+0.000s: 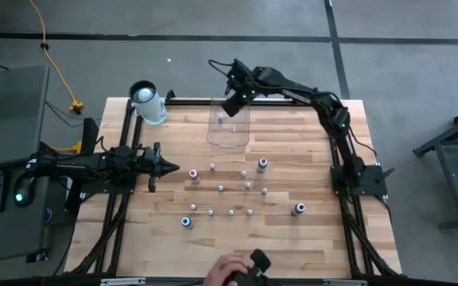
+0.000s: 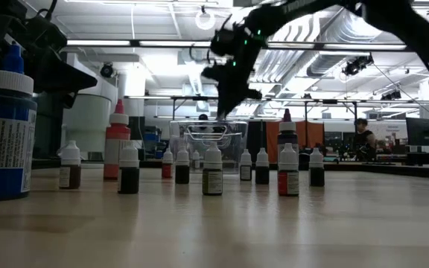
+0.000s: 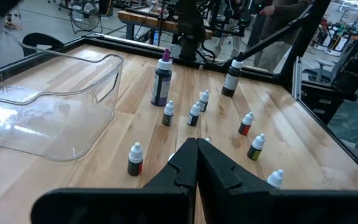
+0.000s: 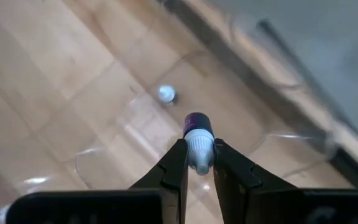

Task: Pick & Place food coloring
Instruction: Put the small violet food coloring bottle into the container

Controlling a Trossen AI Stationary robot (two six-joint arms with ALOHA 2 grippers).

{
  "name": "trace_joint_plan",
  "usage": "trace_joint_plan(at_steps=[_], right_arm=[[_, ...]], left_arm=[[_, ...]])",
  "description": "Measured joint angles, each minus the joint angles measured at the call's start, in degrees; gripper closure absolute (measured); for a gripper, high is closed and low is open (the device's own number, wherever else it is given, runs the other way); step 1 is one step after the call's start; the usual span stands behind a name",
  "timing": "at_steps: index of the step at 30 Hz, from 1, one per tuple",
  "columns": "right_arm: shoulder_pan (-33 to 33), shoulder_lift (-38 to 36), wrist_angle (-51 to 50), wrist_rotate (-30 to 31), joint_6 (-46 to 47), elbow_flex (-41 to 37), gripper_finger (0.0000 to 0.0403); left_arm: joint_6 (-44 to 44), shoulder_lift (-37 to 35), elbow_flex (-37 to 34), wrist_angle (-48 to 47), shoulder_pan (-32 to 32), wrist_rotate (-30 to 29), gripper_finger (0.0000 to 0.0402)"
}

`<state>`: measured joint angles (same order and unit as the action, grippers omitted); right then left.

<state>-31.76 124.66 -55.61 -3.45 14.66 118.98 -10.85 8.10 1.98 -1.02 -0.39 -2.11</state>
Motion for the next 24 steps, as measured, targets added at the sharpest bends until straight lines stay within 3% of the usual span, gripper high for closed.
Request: trace_joint_plan(at_steps=[10, 24], right_arm=[[-0.7, 5.9, 1.0, -3.0, -6.0, 1.4, 0.0351], [-0.2, 13.8, -10.4, -1.0, -27.8, 15.9, 0.0351]], left_arm=[[0.0, 0.0, 0.0, 0.0, 0.0, 0.0, 0.0401], [0.0, 0.0, 0.0, 0.0, 0.0, 0.0, 0.0401]])
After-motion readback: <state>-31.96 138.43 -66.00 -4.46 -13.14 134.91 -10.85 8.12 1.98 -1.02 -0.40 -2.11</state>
